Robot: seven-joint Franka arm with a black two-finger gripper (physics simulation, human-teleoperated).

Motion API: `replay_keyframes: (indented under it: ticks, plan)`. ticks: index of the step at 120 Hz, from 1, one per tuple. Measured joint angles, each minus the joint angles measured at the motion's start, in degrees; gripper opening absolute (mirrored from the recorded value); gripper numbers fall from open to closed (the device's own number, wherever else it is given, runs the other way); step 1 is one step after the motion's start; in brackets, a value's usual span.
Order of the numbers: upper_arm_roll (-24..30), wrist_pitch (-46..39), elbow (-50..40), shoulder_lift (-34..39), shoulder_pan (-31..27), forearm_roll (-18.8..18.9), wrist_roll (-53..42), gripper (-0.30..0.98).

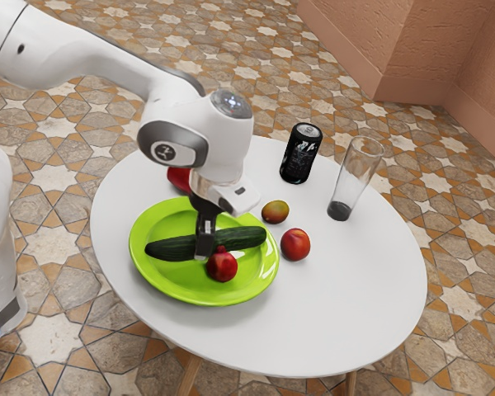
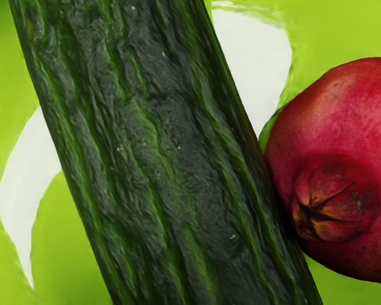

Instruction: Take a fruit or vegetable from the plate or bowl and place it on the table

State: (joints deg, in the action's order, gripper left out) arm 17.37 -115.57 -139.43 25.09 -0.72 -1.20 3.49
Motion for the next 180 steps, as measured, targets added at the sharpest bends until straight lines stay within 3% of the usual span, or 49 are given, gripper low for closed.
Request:
replay_keyframes:
  ticks: [37, 65, 76, 111, 141, 180]
  plan:
    - [0.0, -2.5, -0.2, -3.8, -1.7, 0.0, 0.5, 0.63]
    - [0.0, -2.8, 0.0, -4.1, -2.6, 1.3, 1.2, 0.25]
    - [0.4, 1.0, 6.1, -4.1, -4.1, 2.7, 1.4, 0.17]
    - [0.7, 12.0, 17.9, -5.4, -7.7, 4.9, 0.8, 0.15]
    - [11.4, 14.7, 23.4, -6.5, -5.5, 5.3, 0.4, 0.14]
    - [12.1, -1.7, 31.1, -21.6, -3.0, 5.4, 0.1, 0.14]
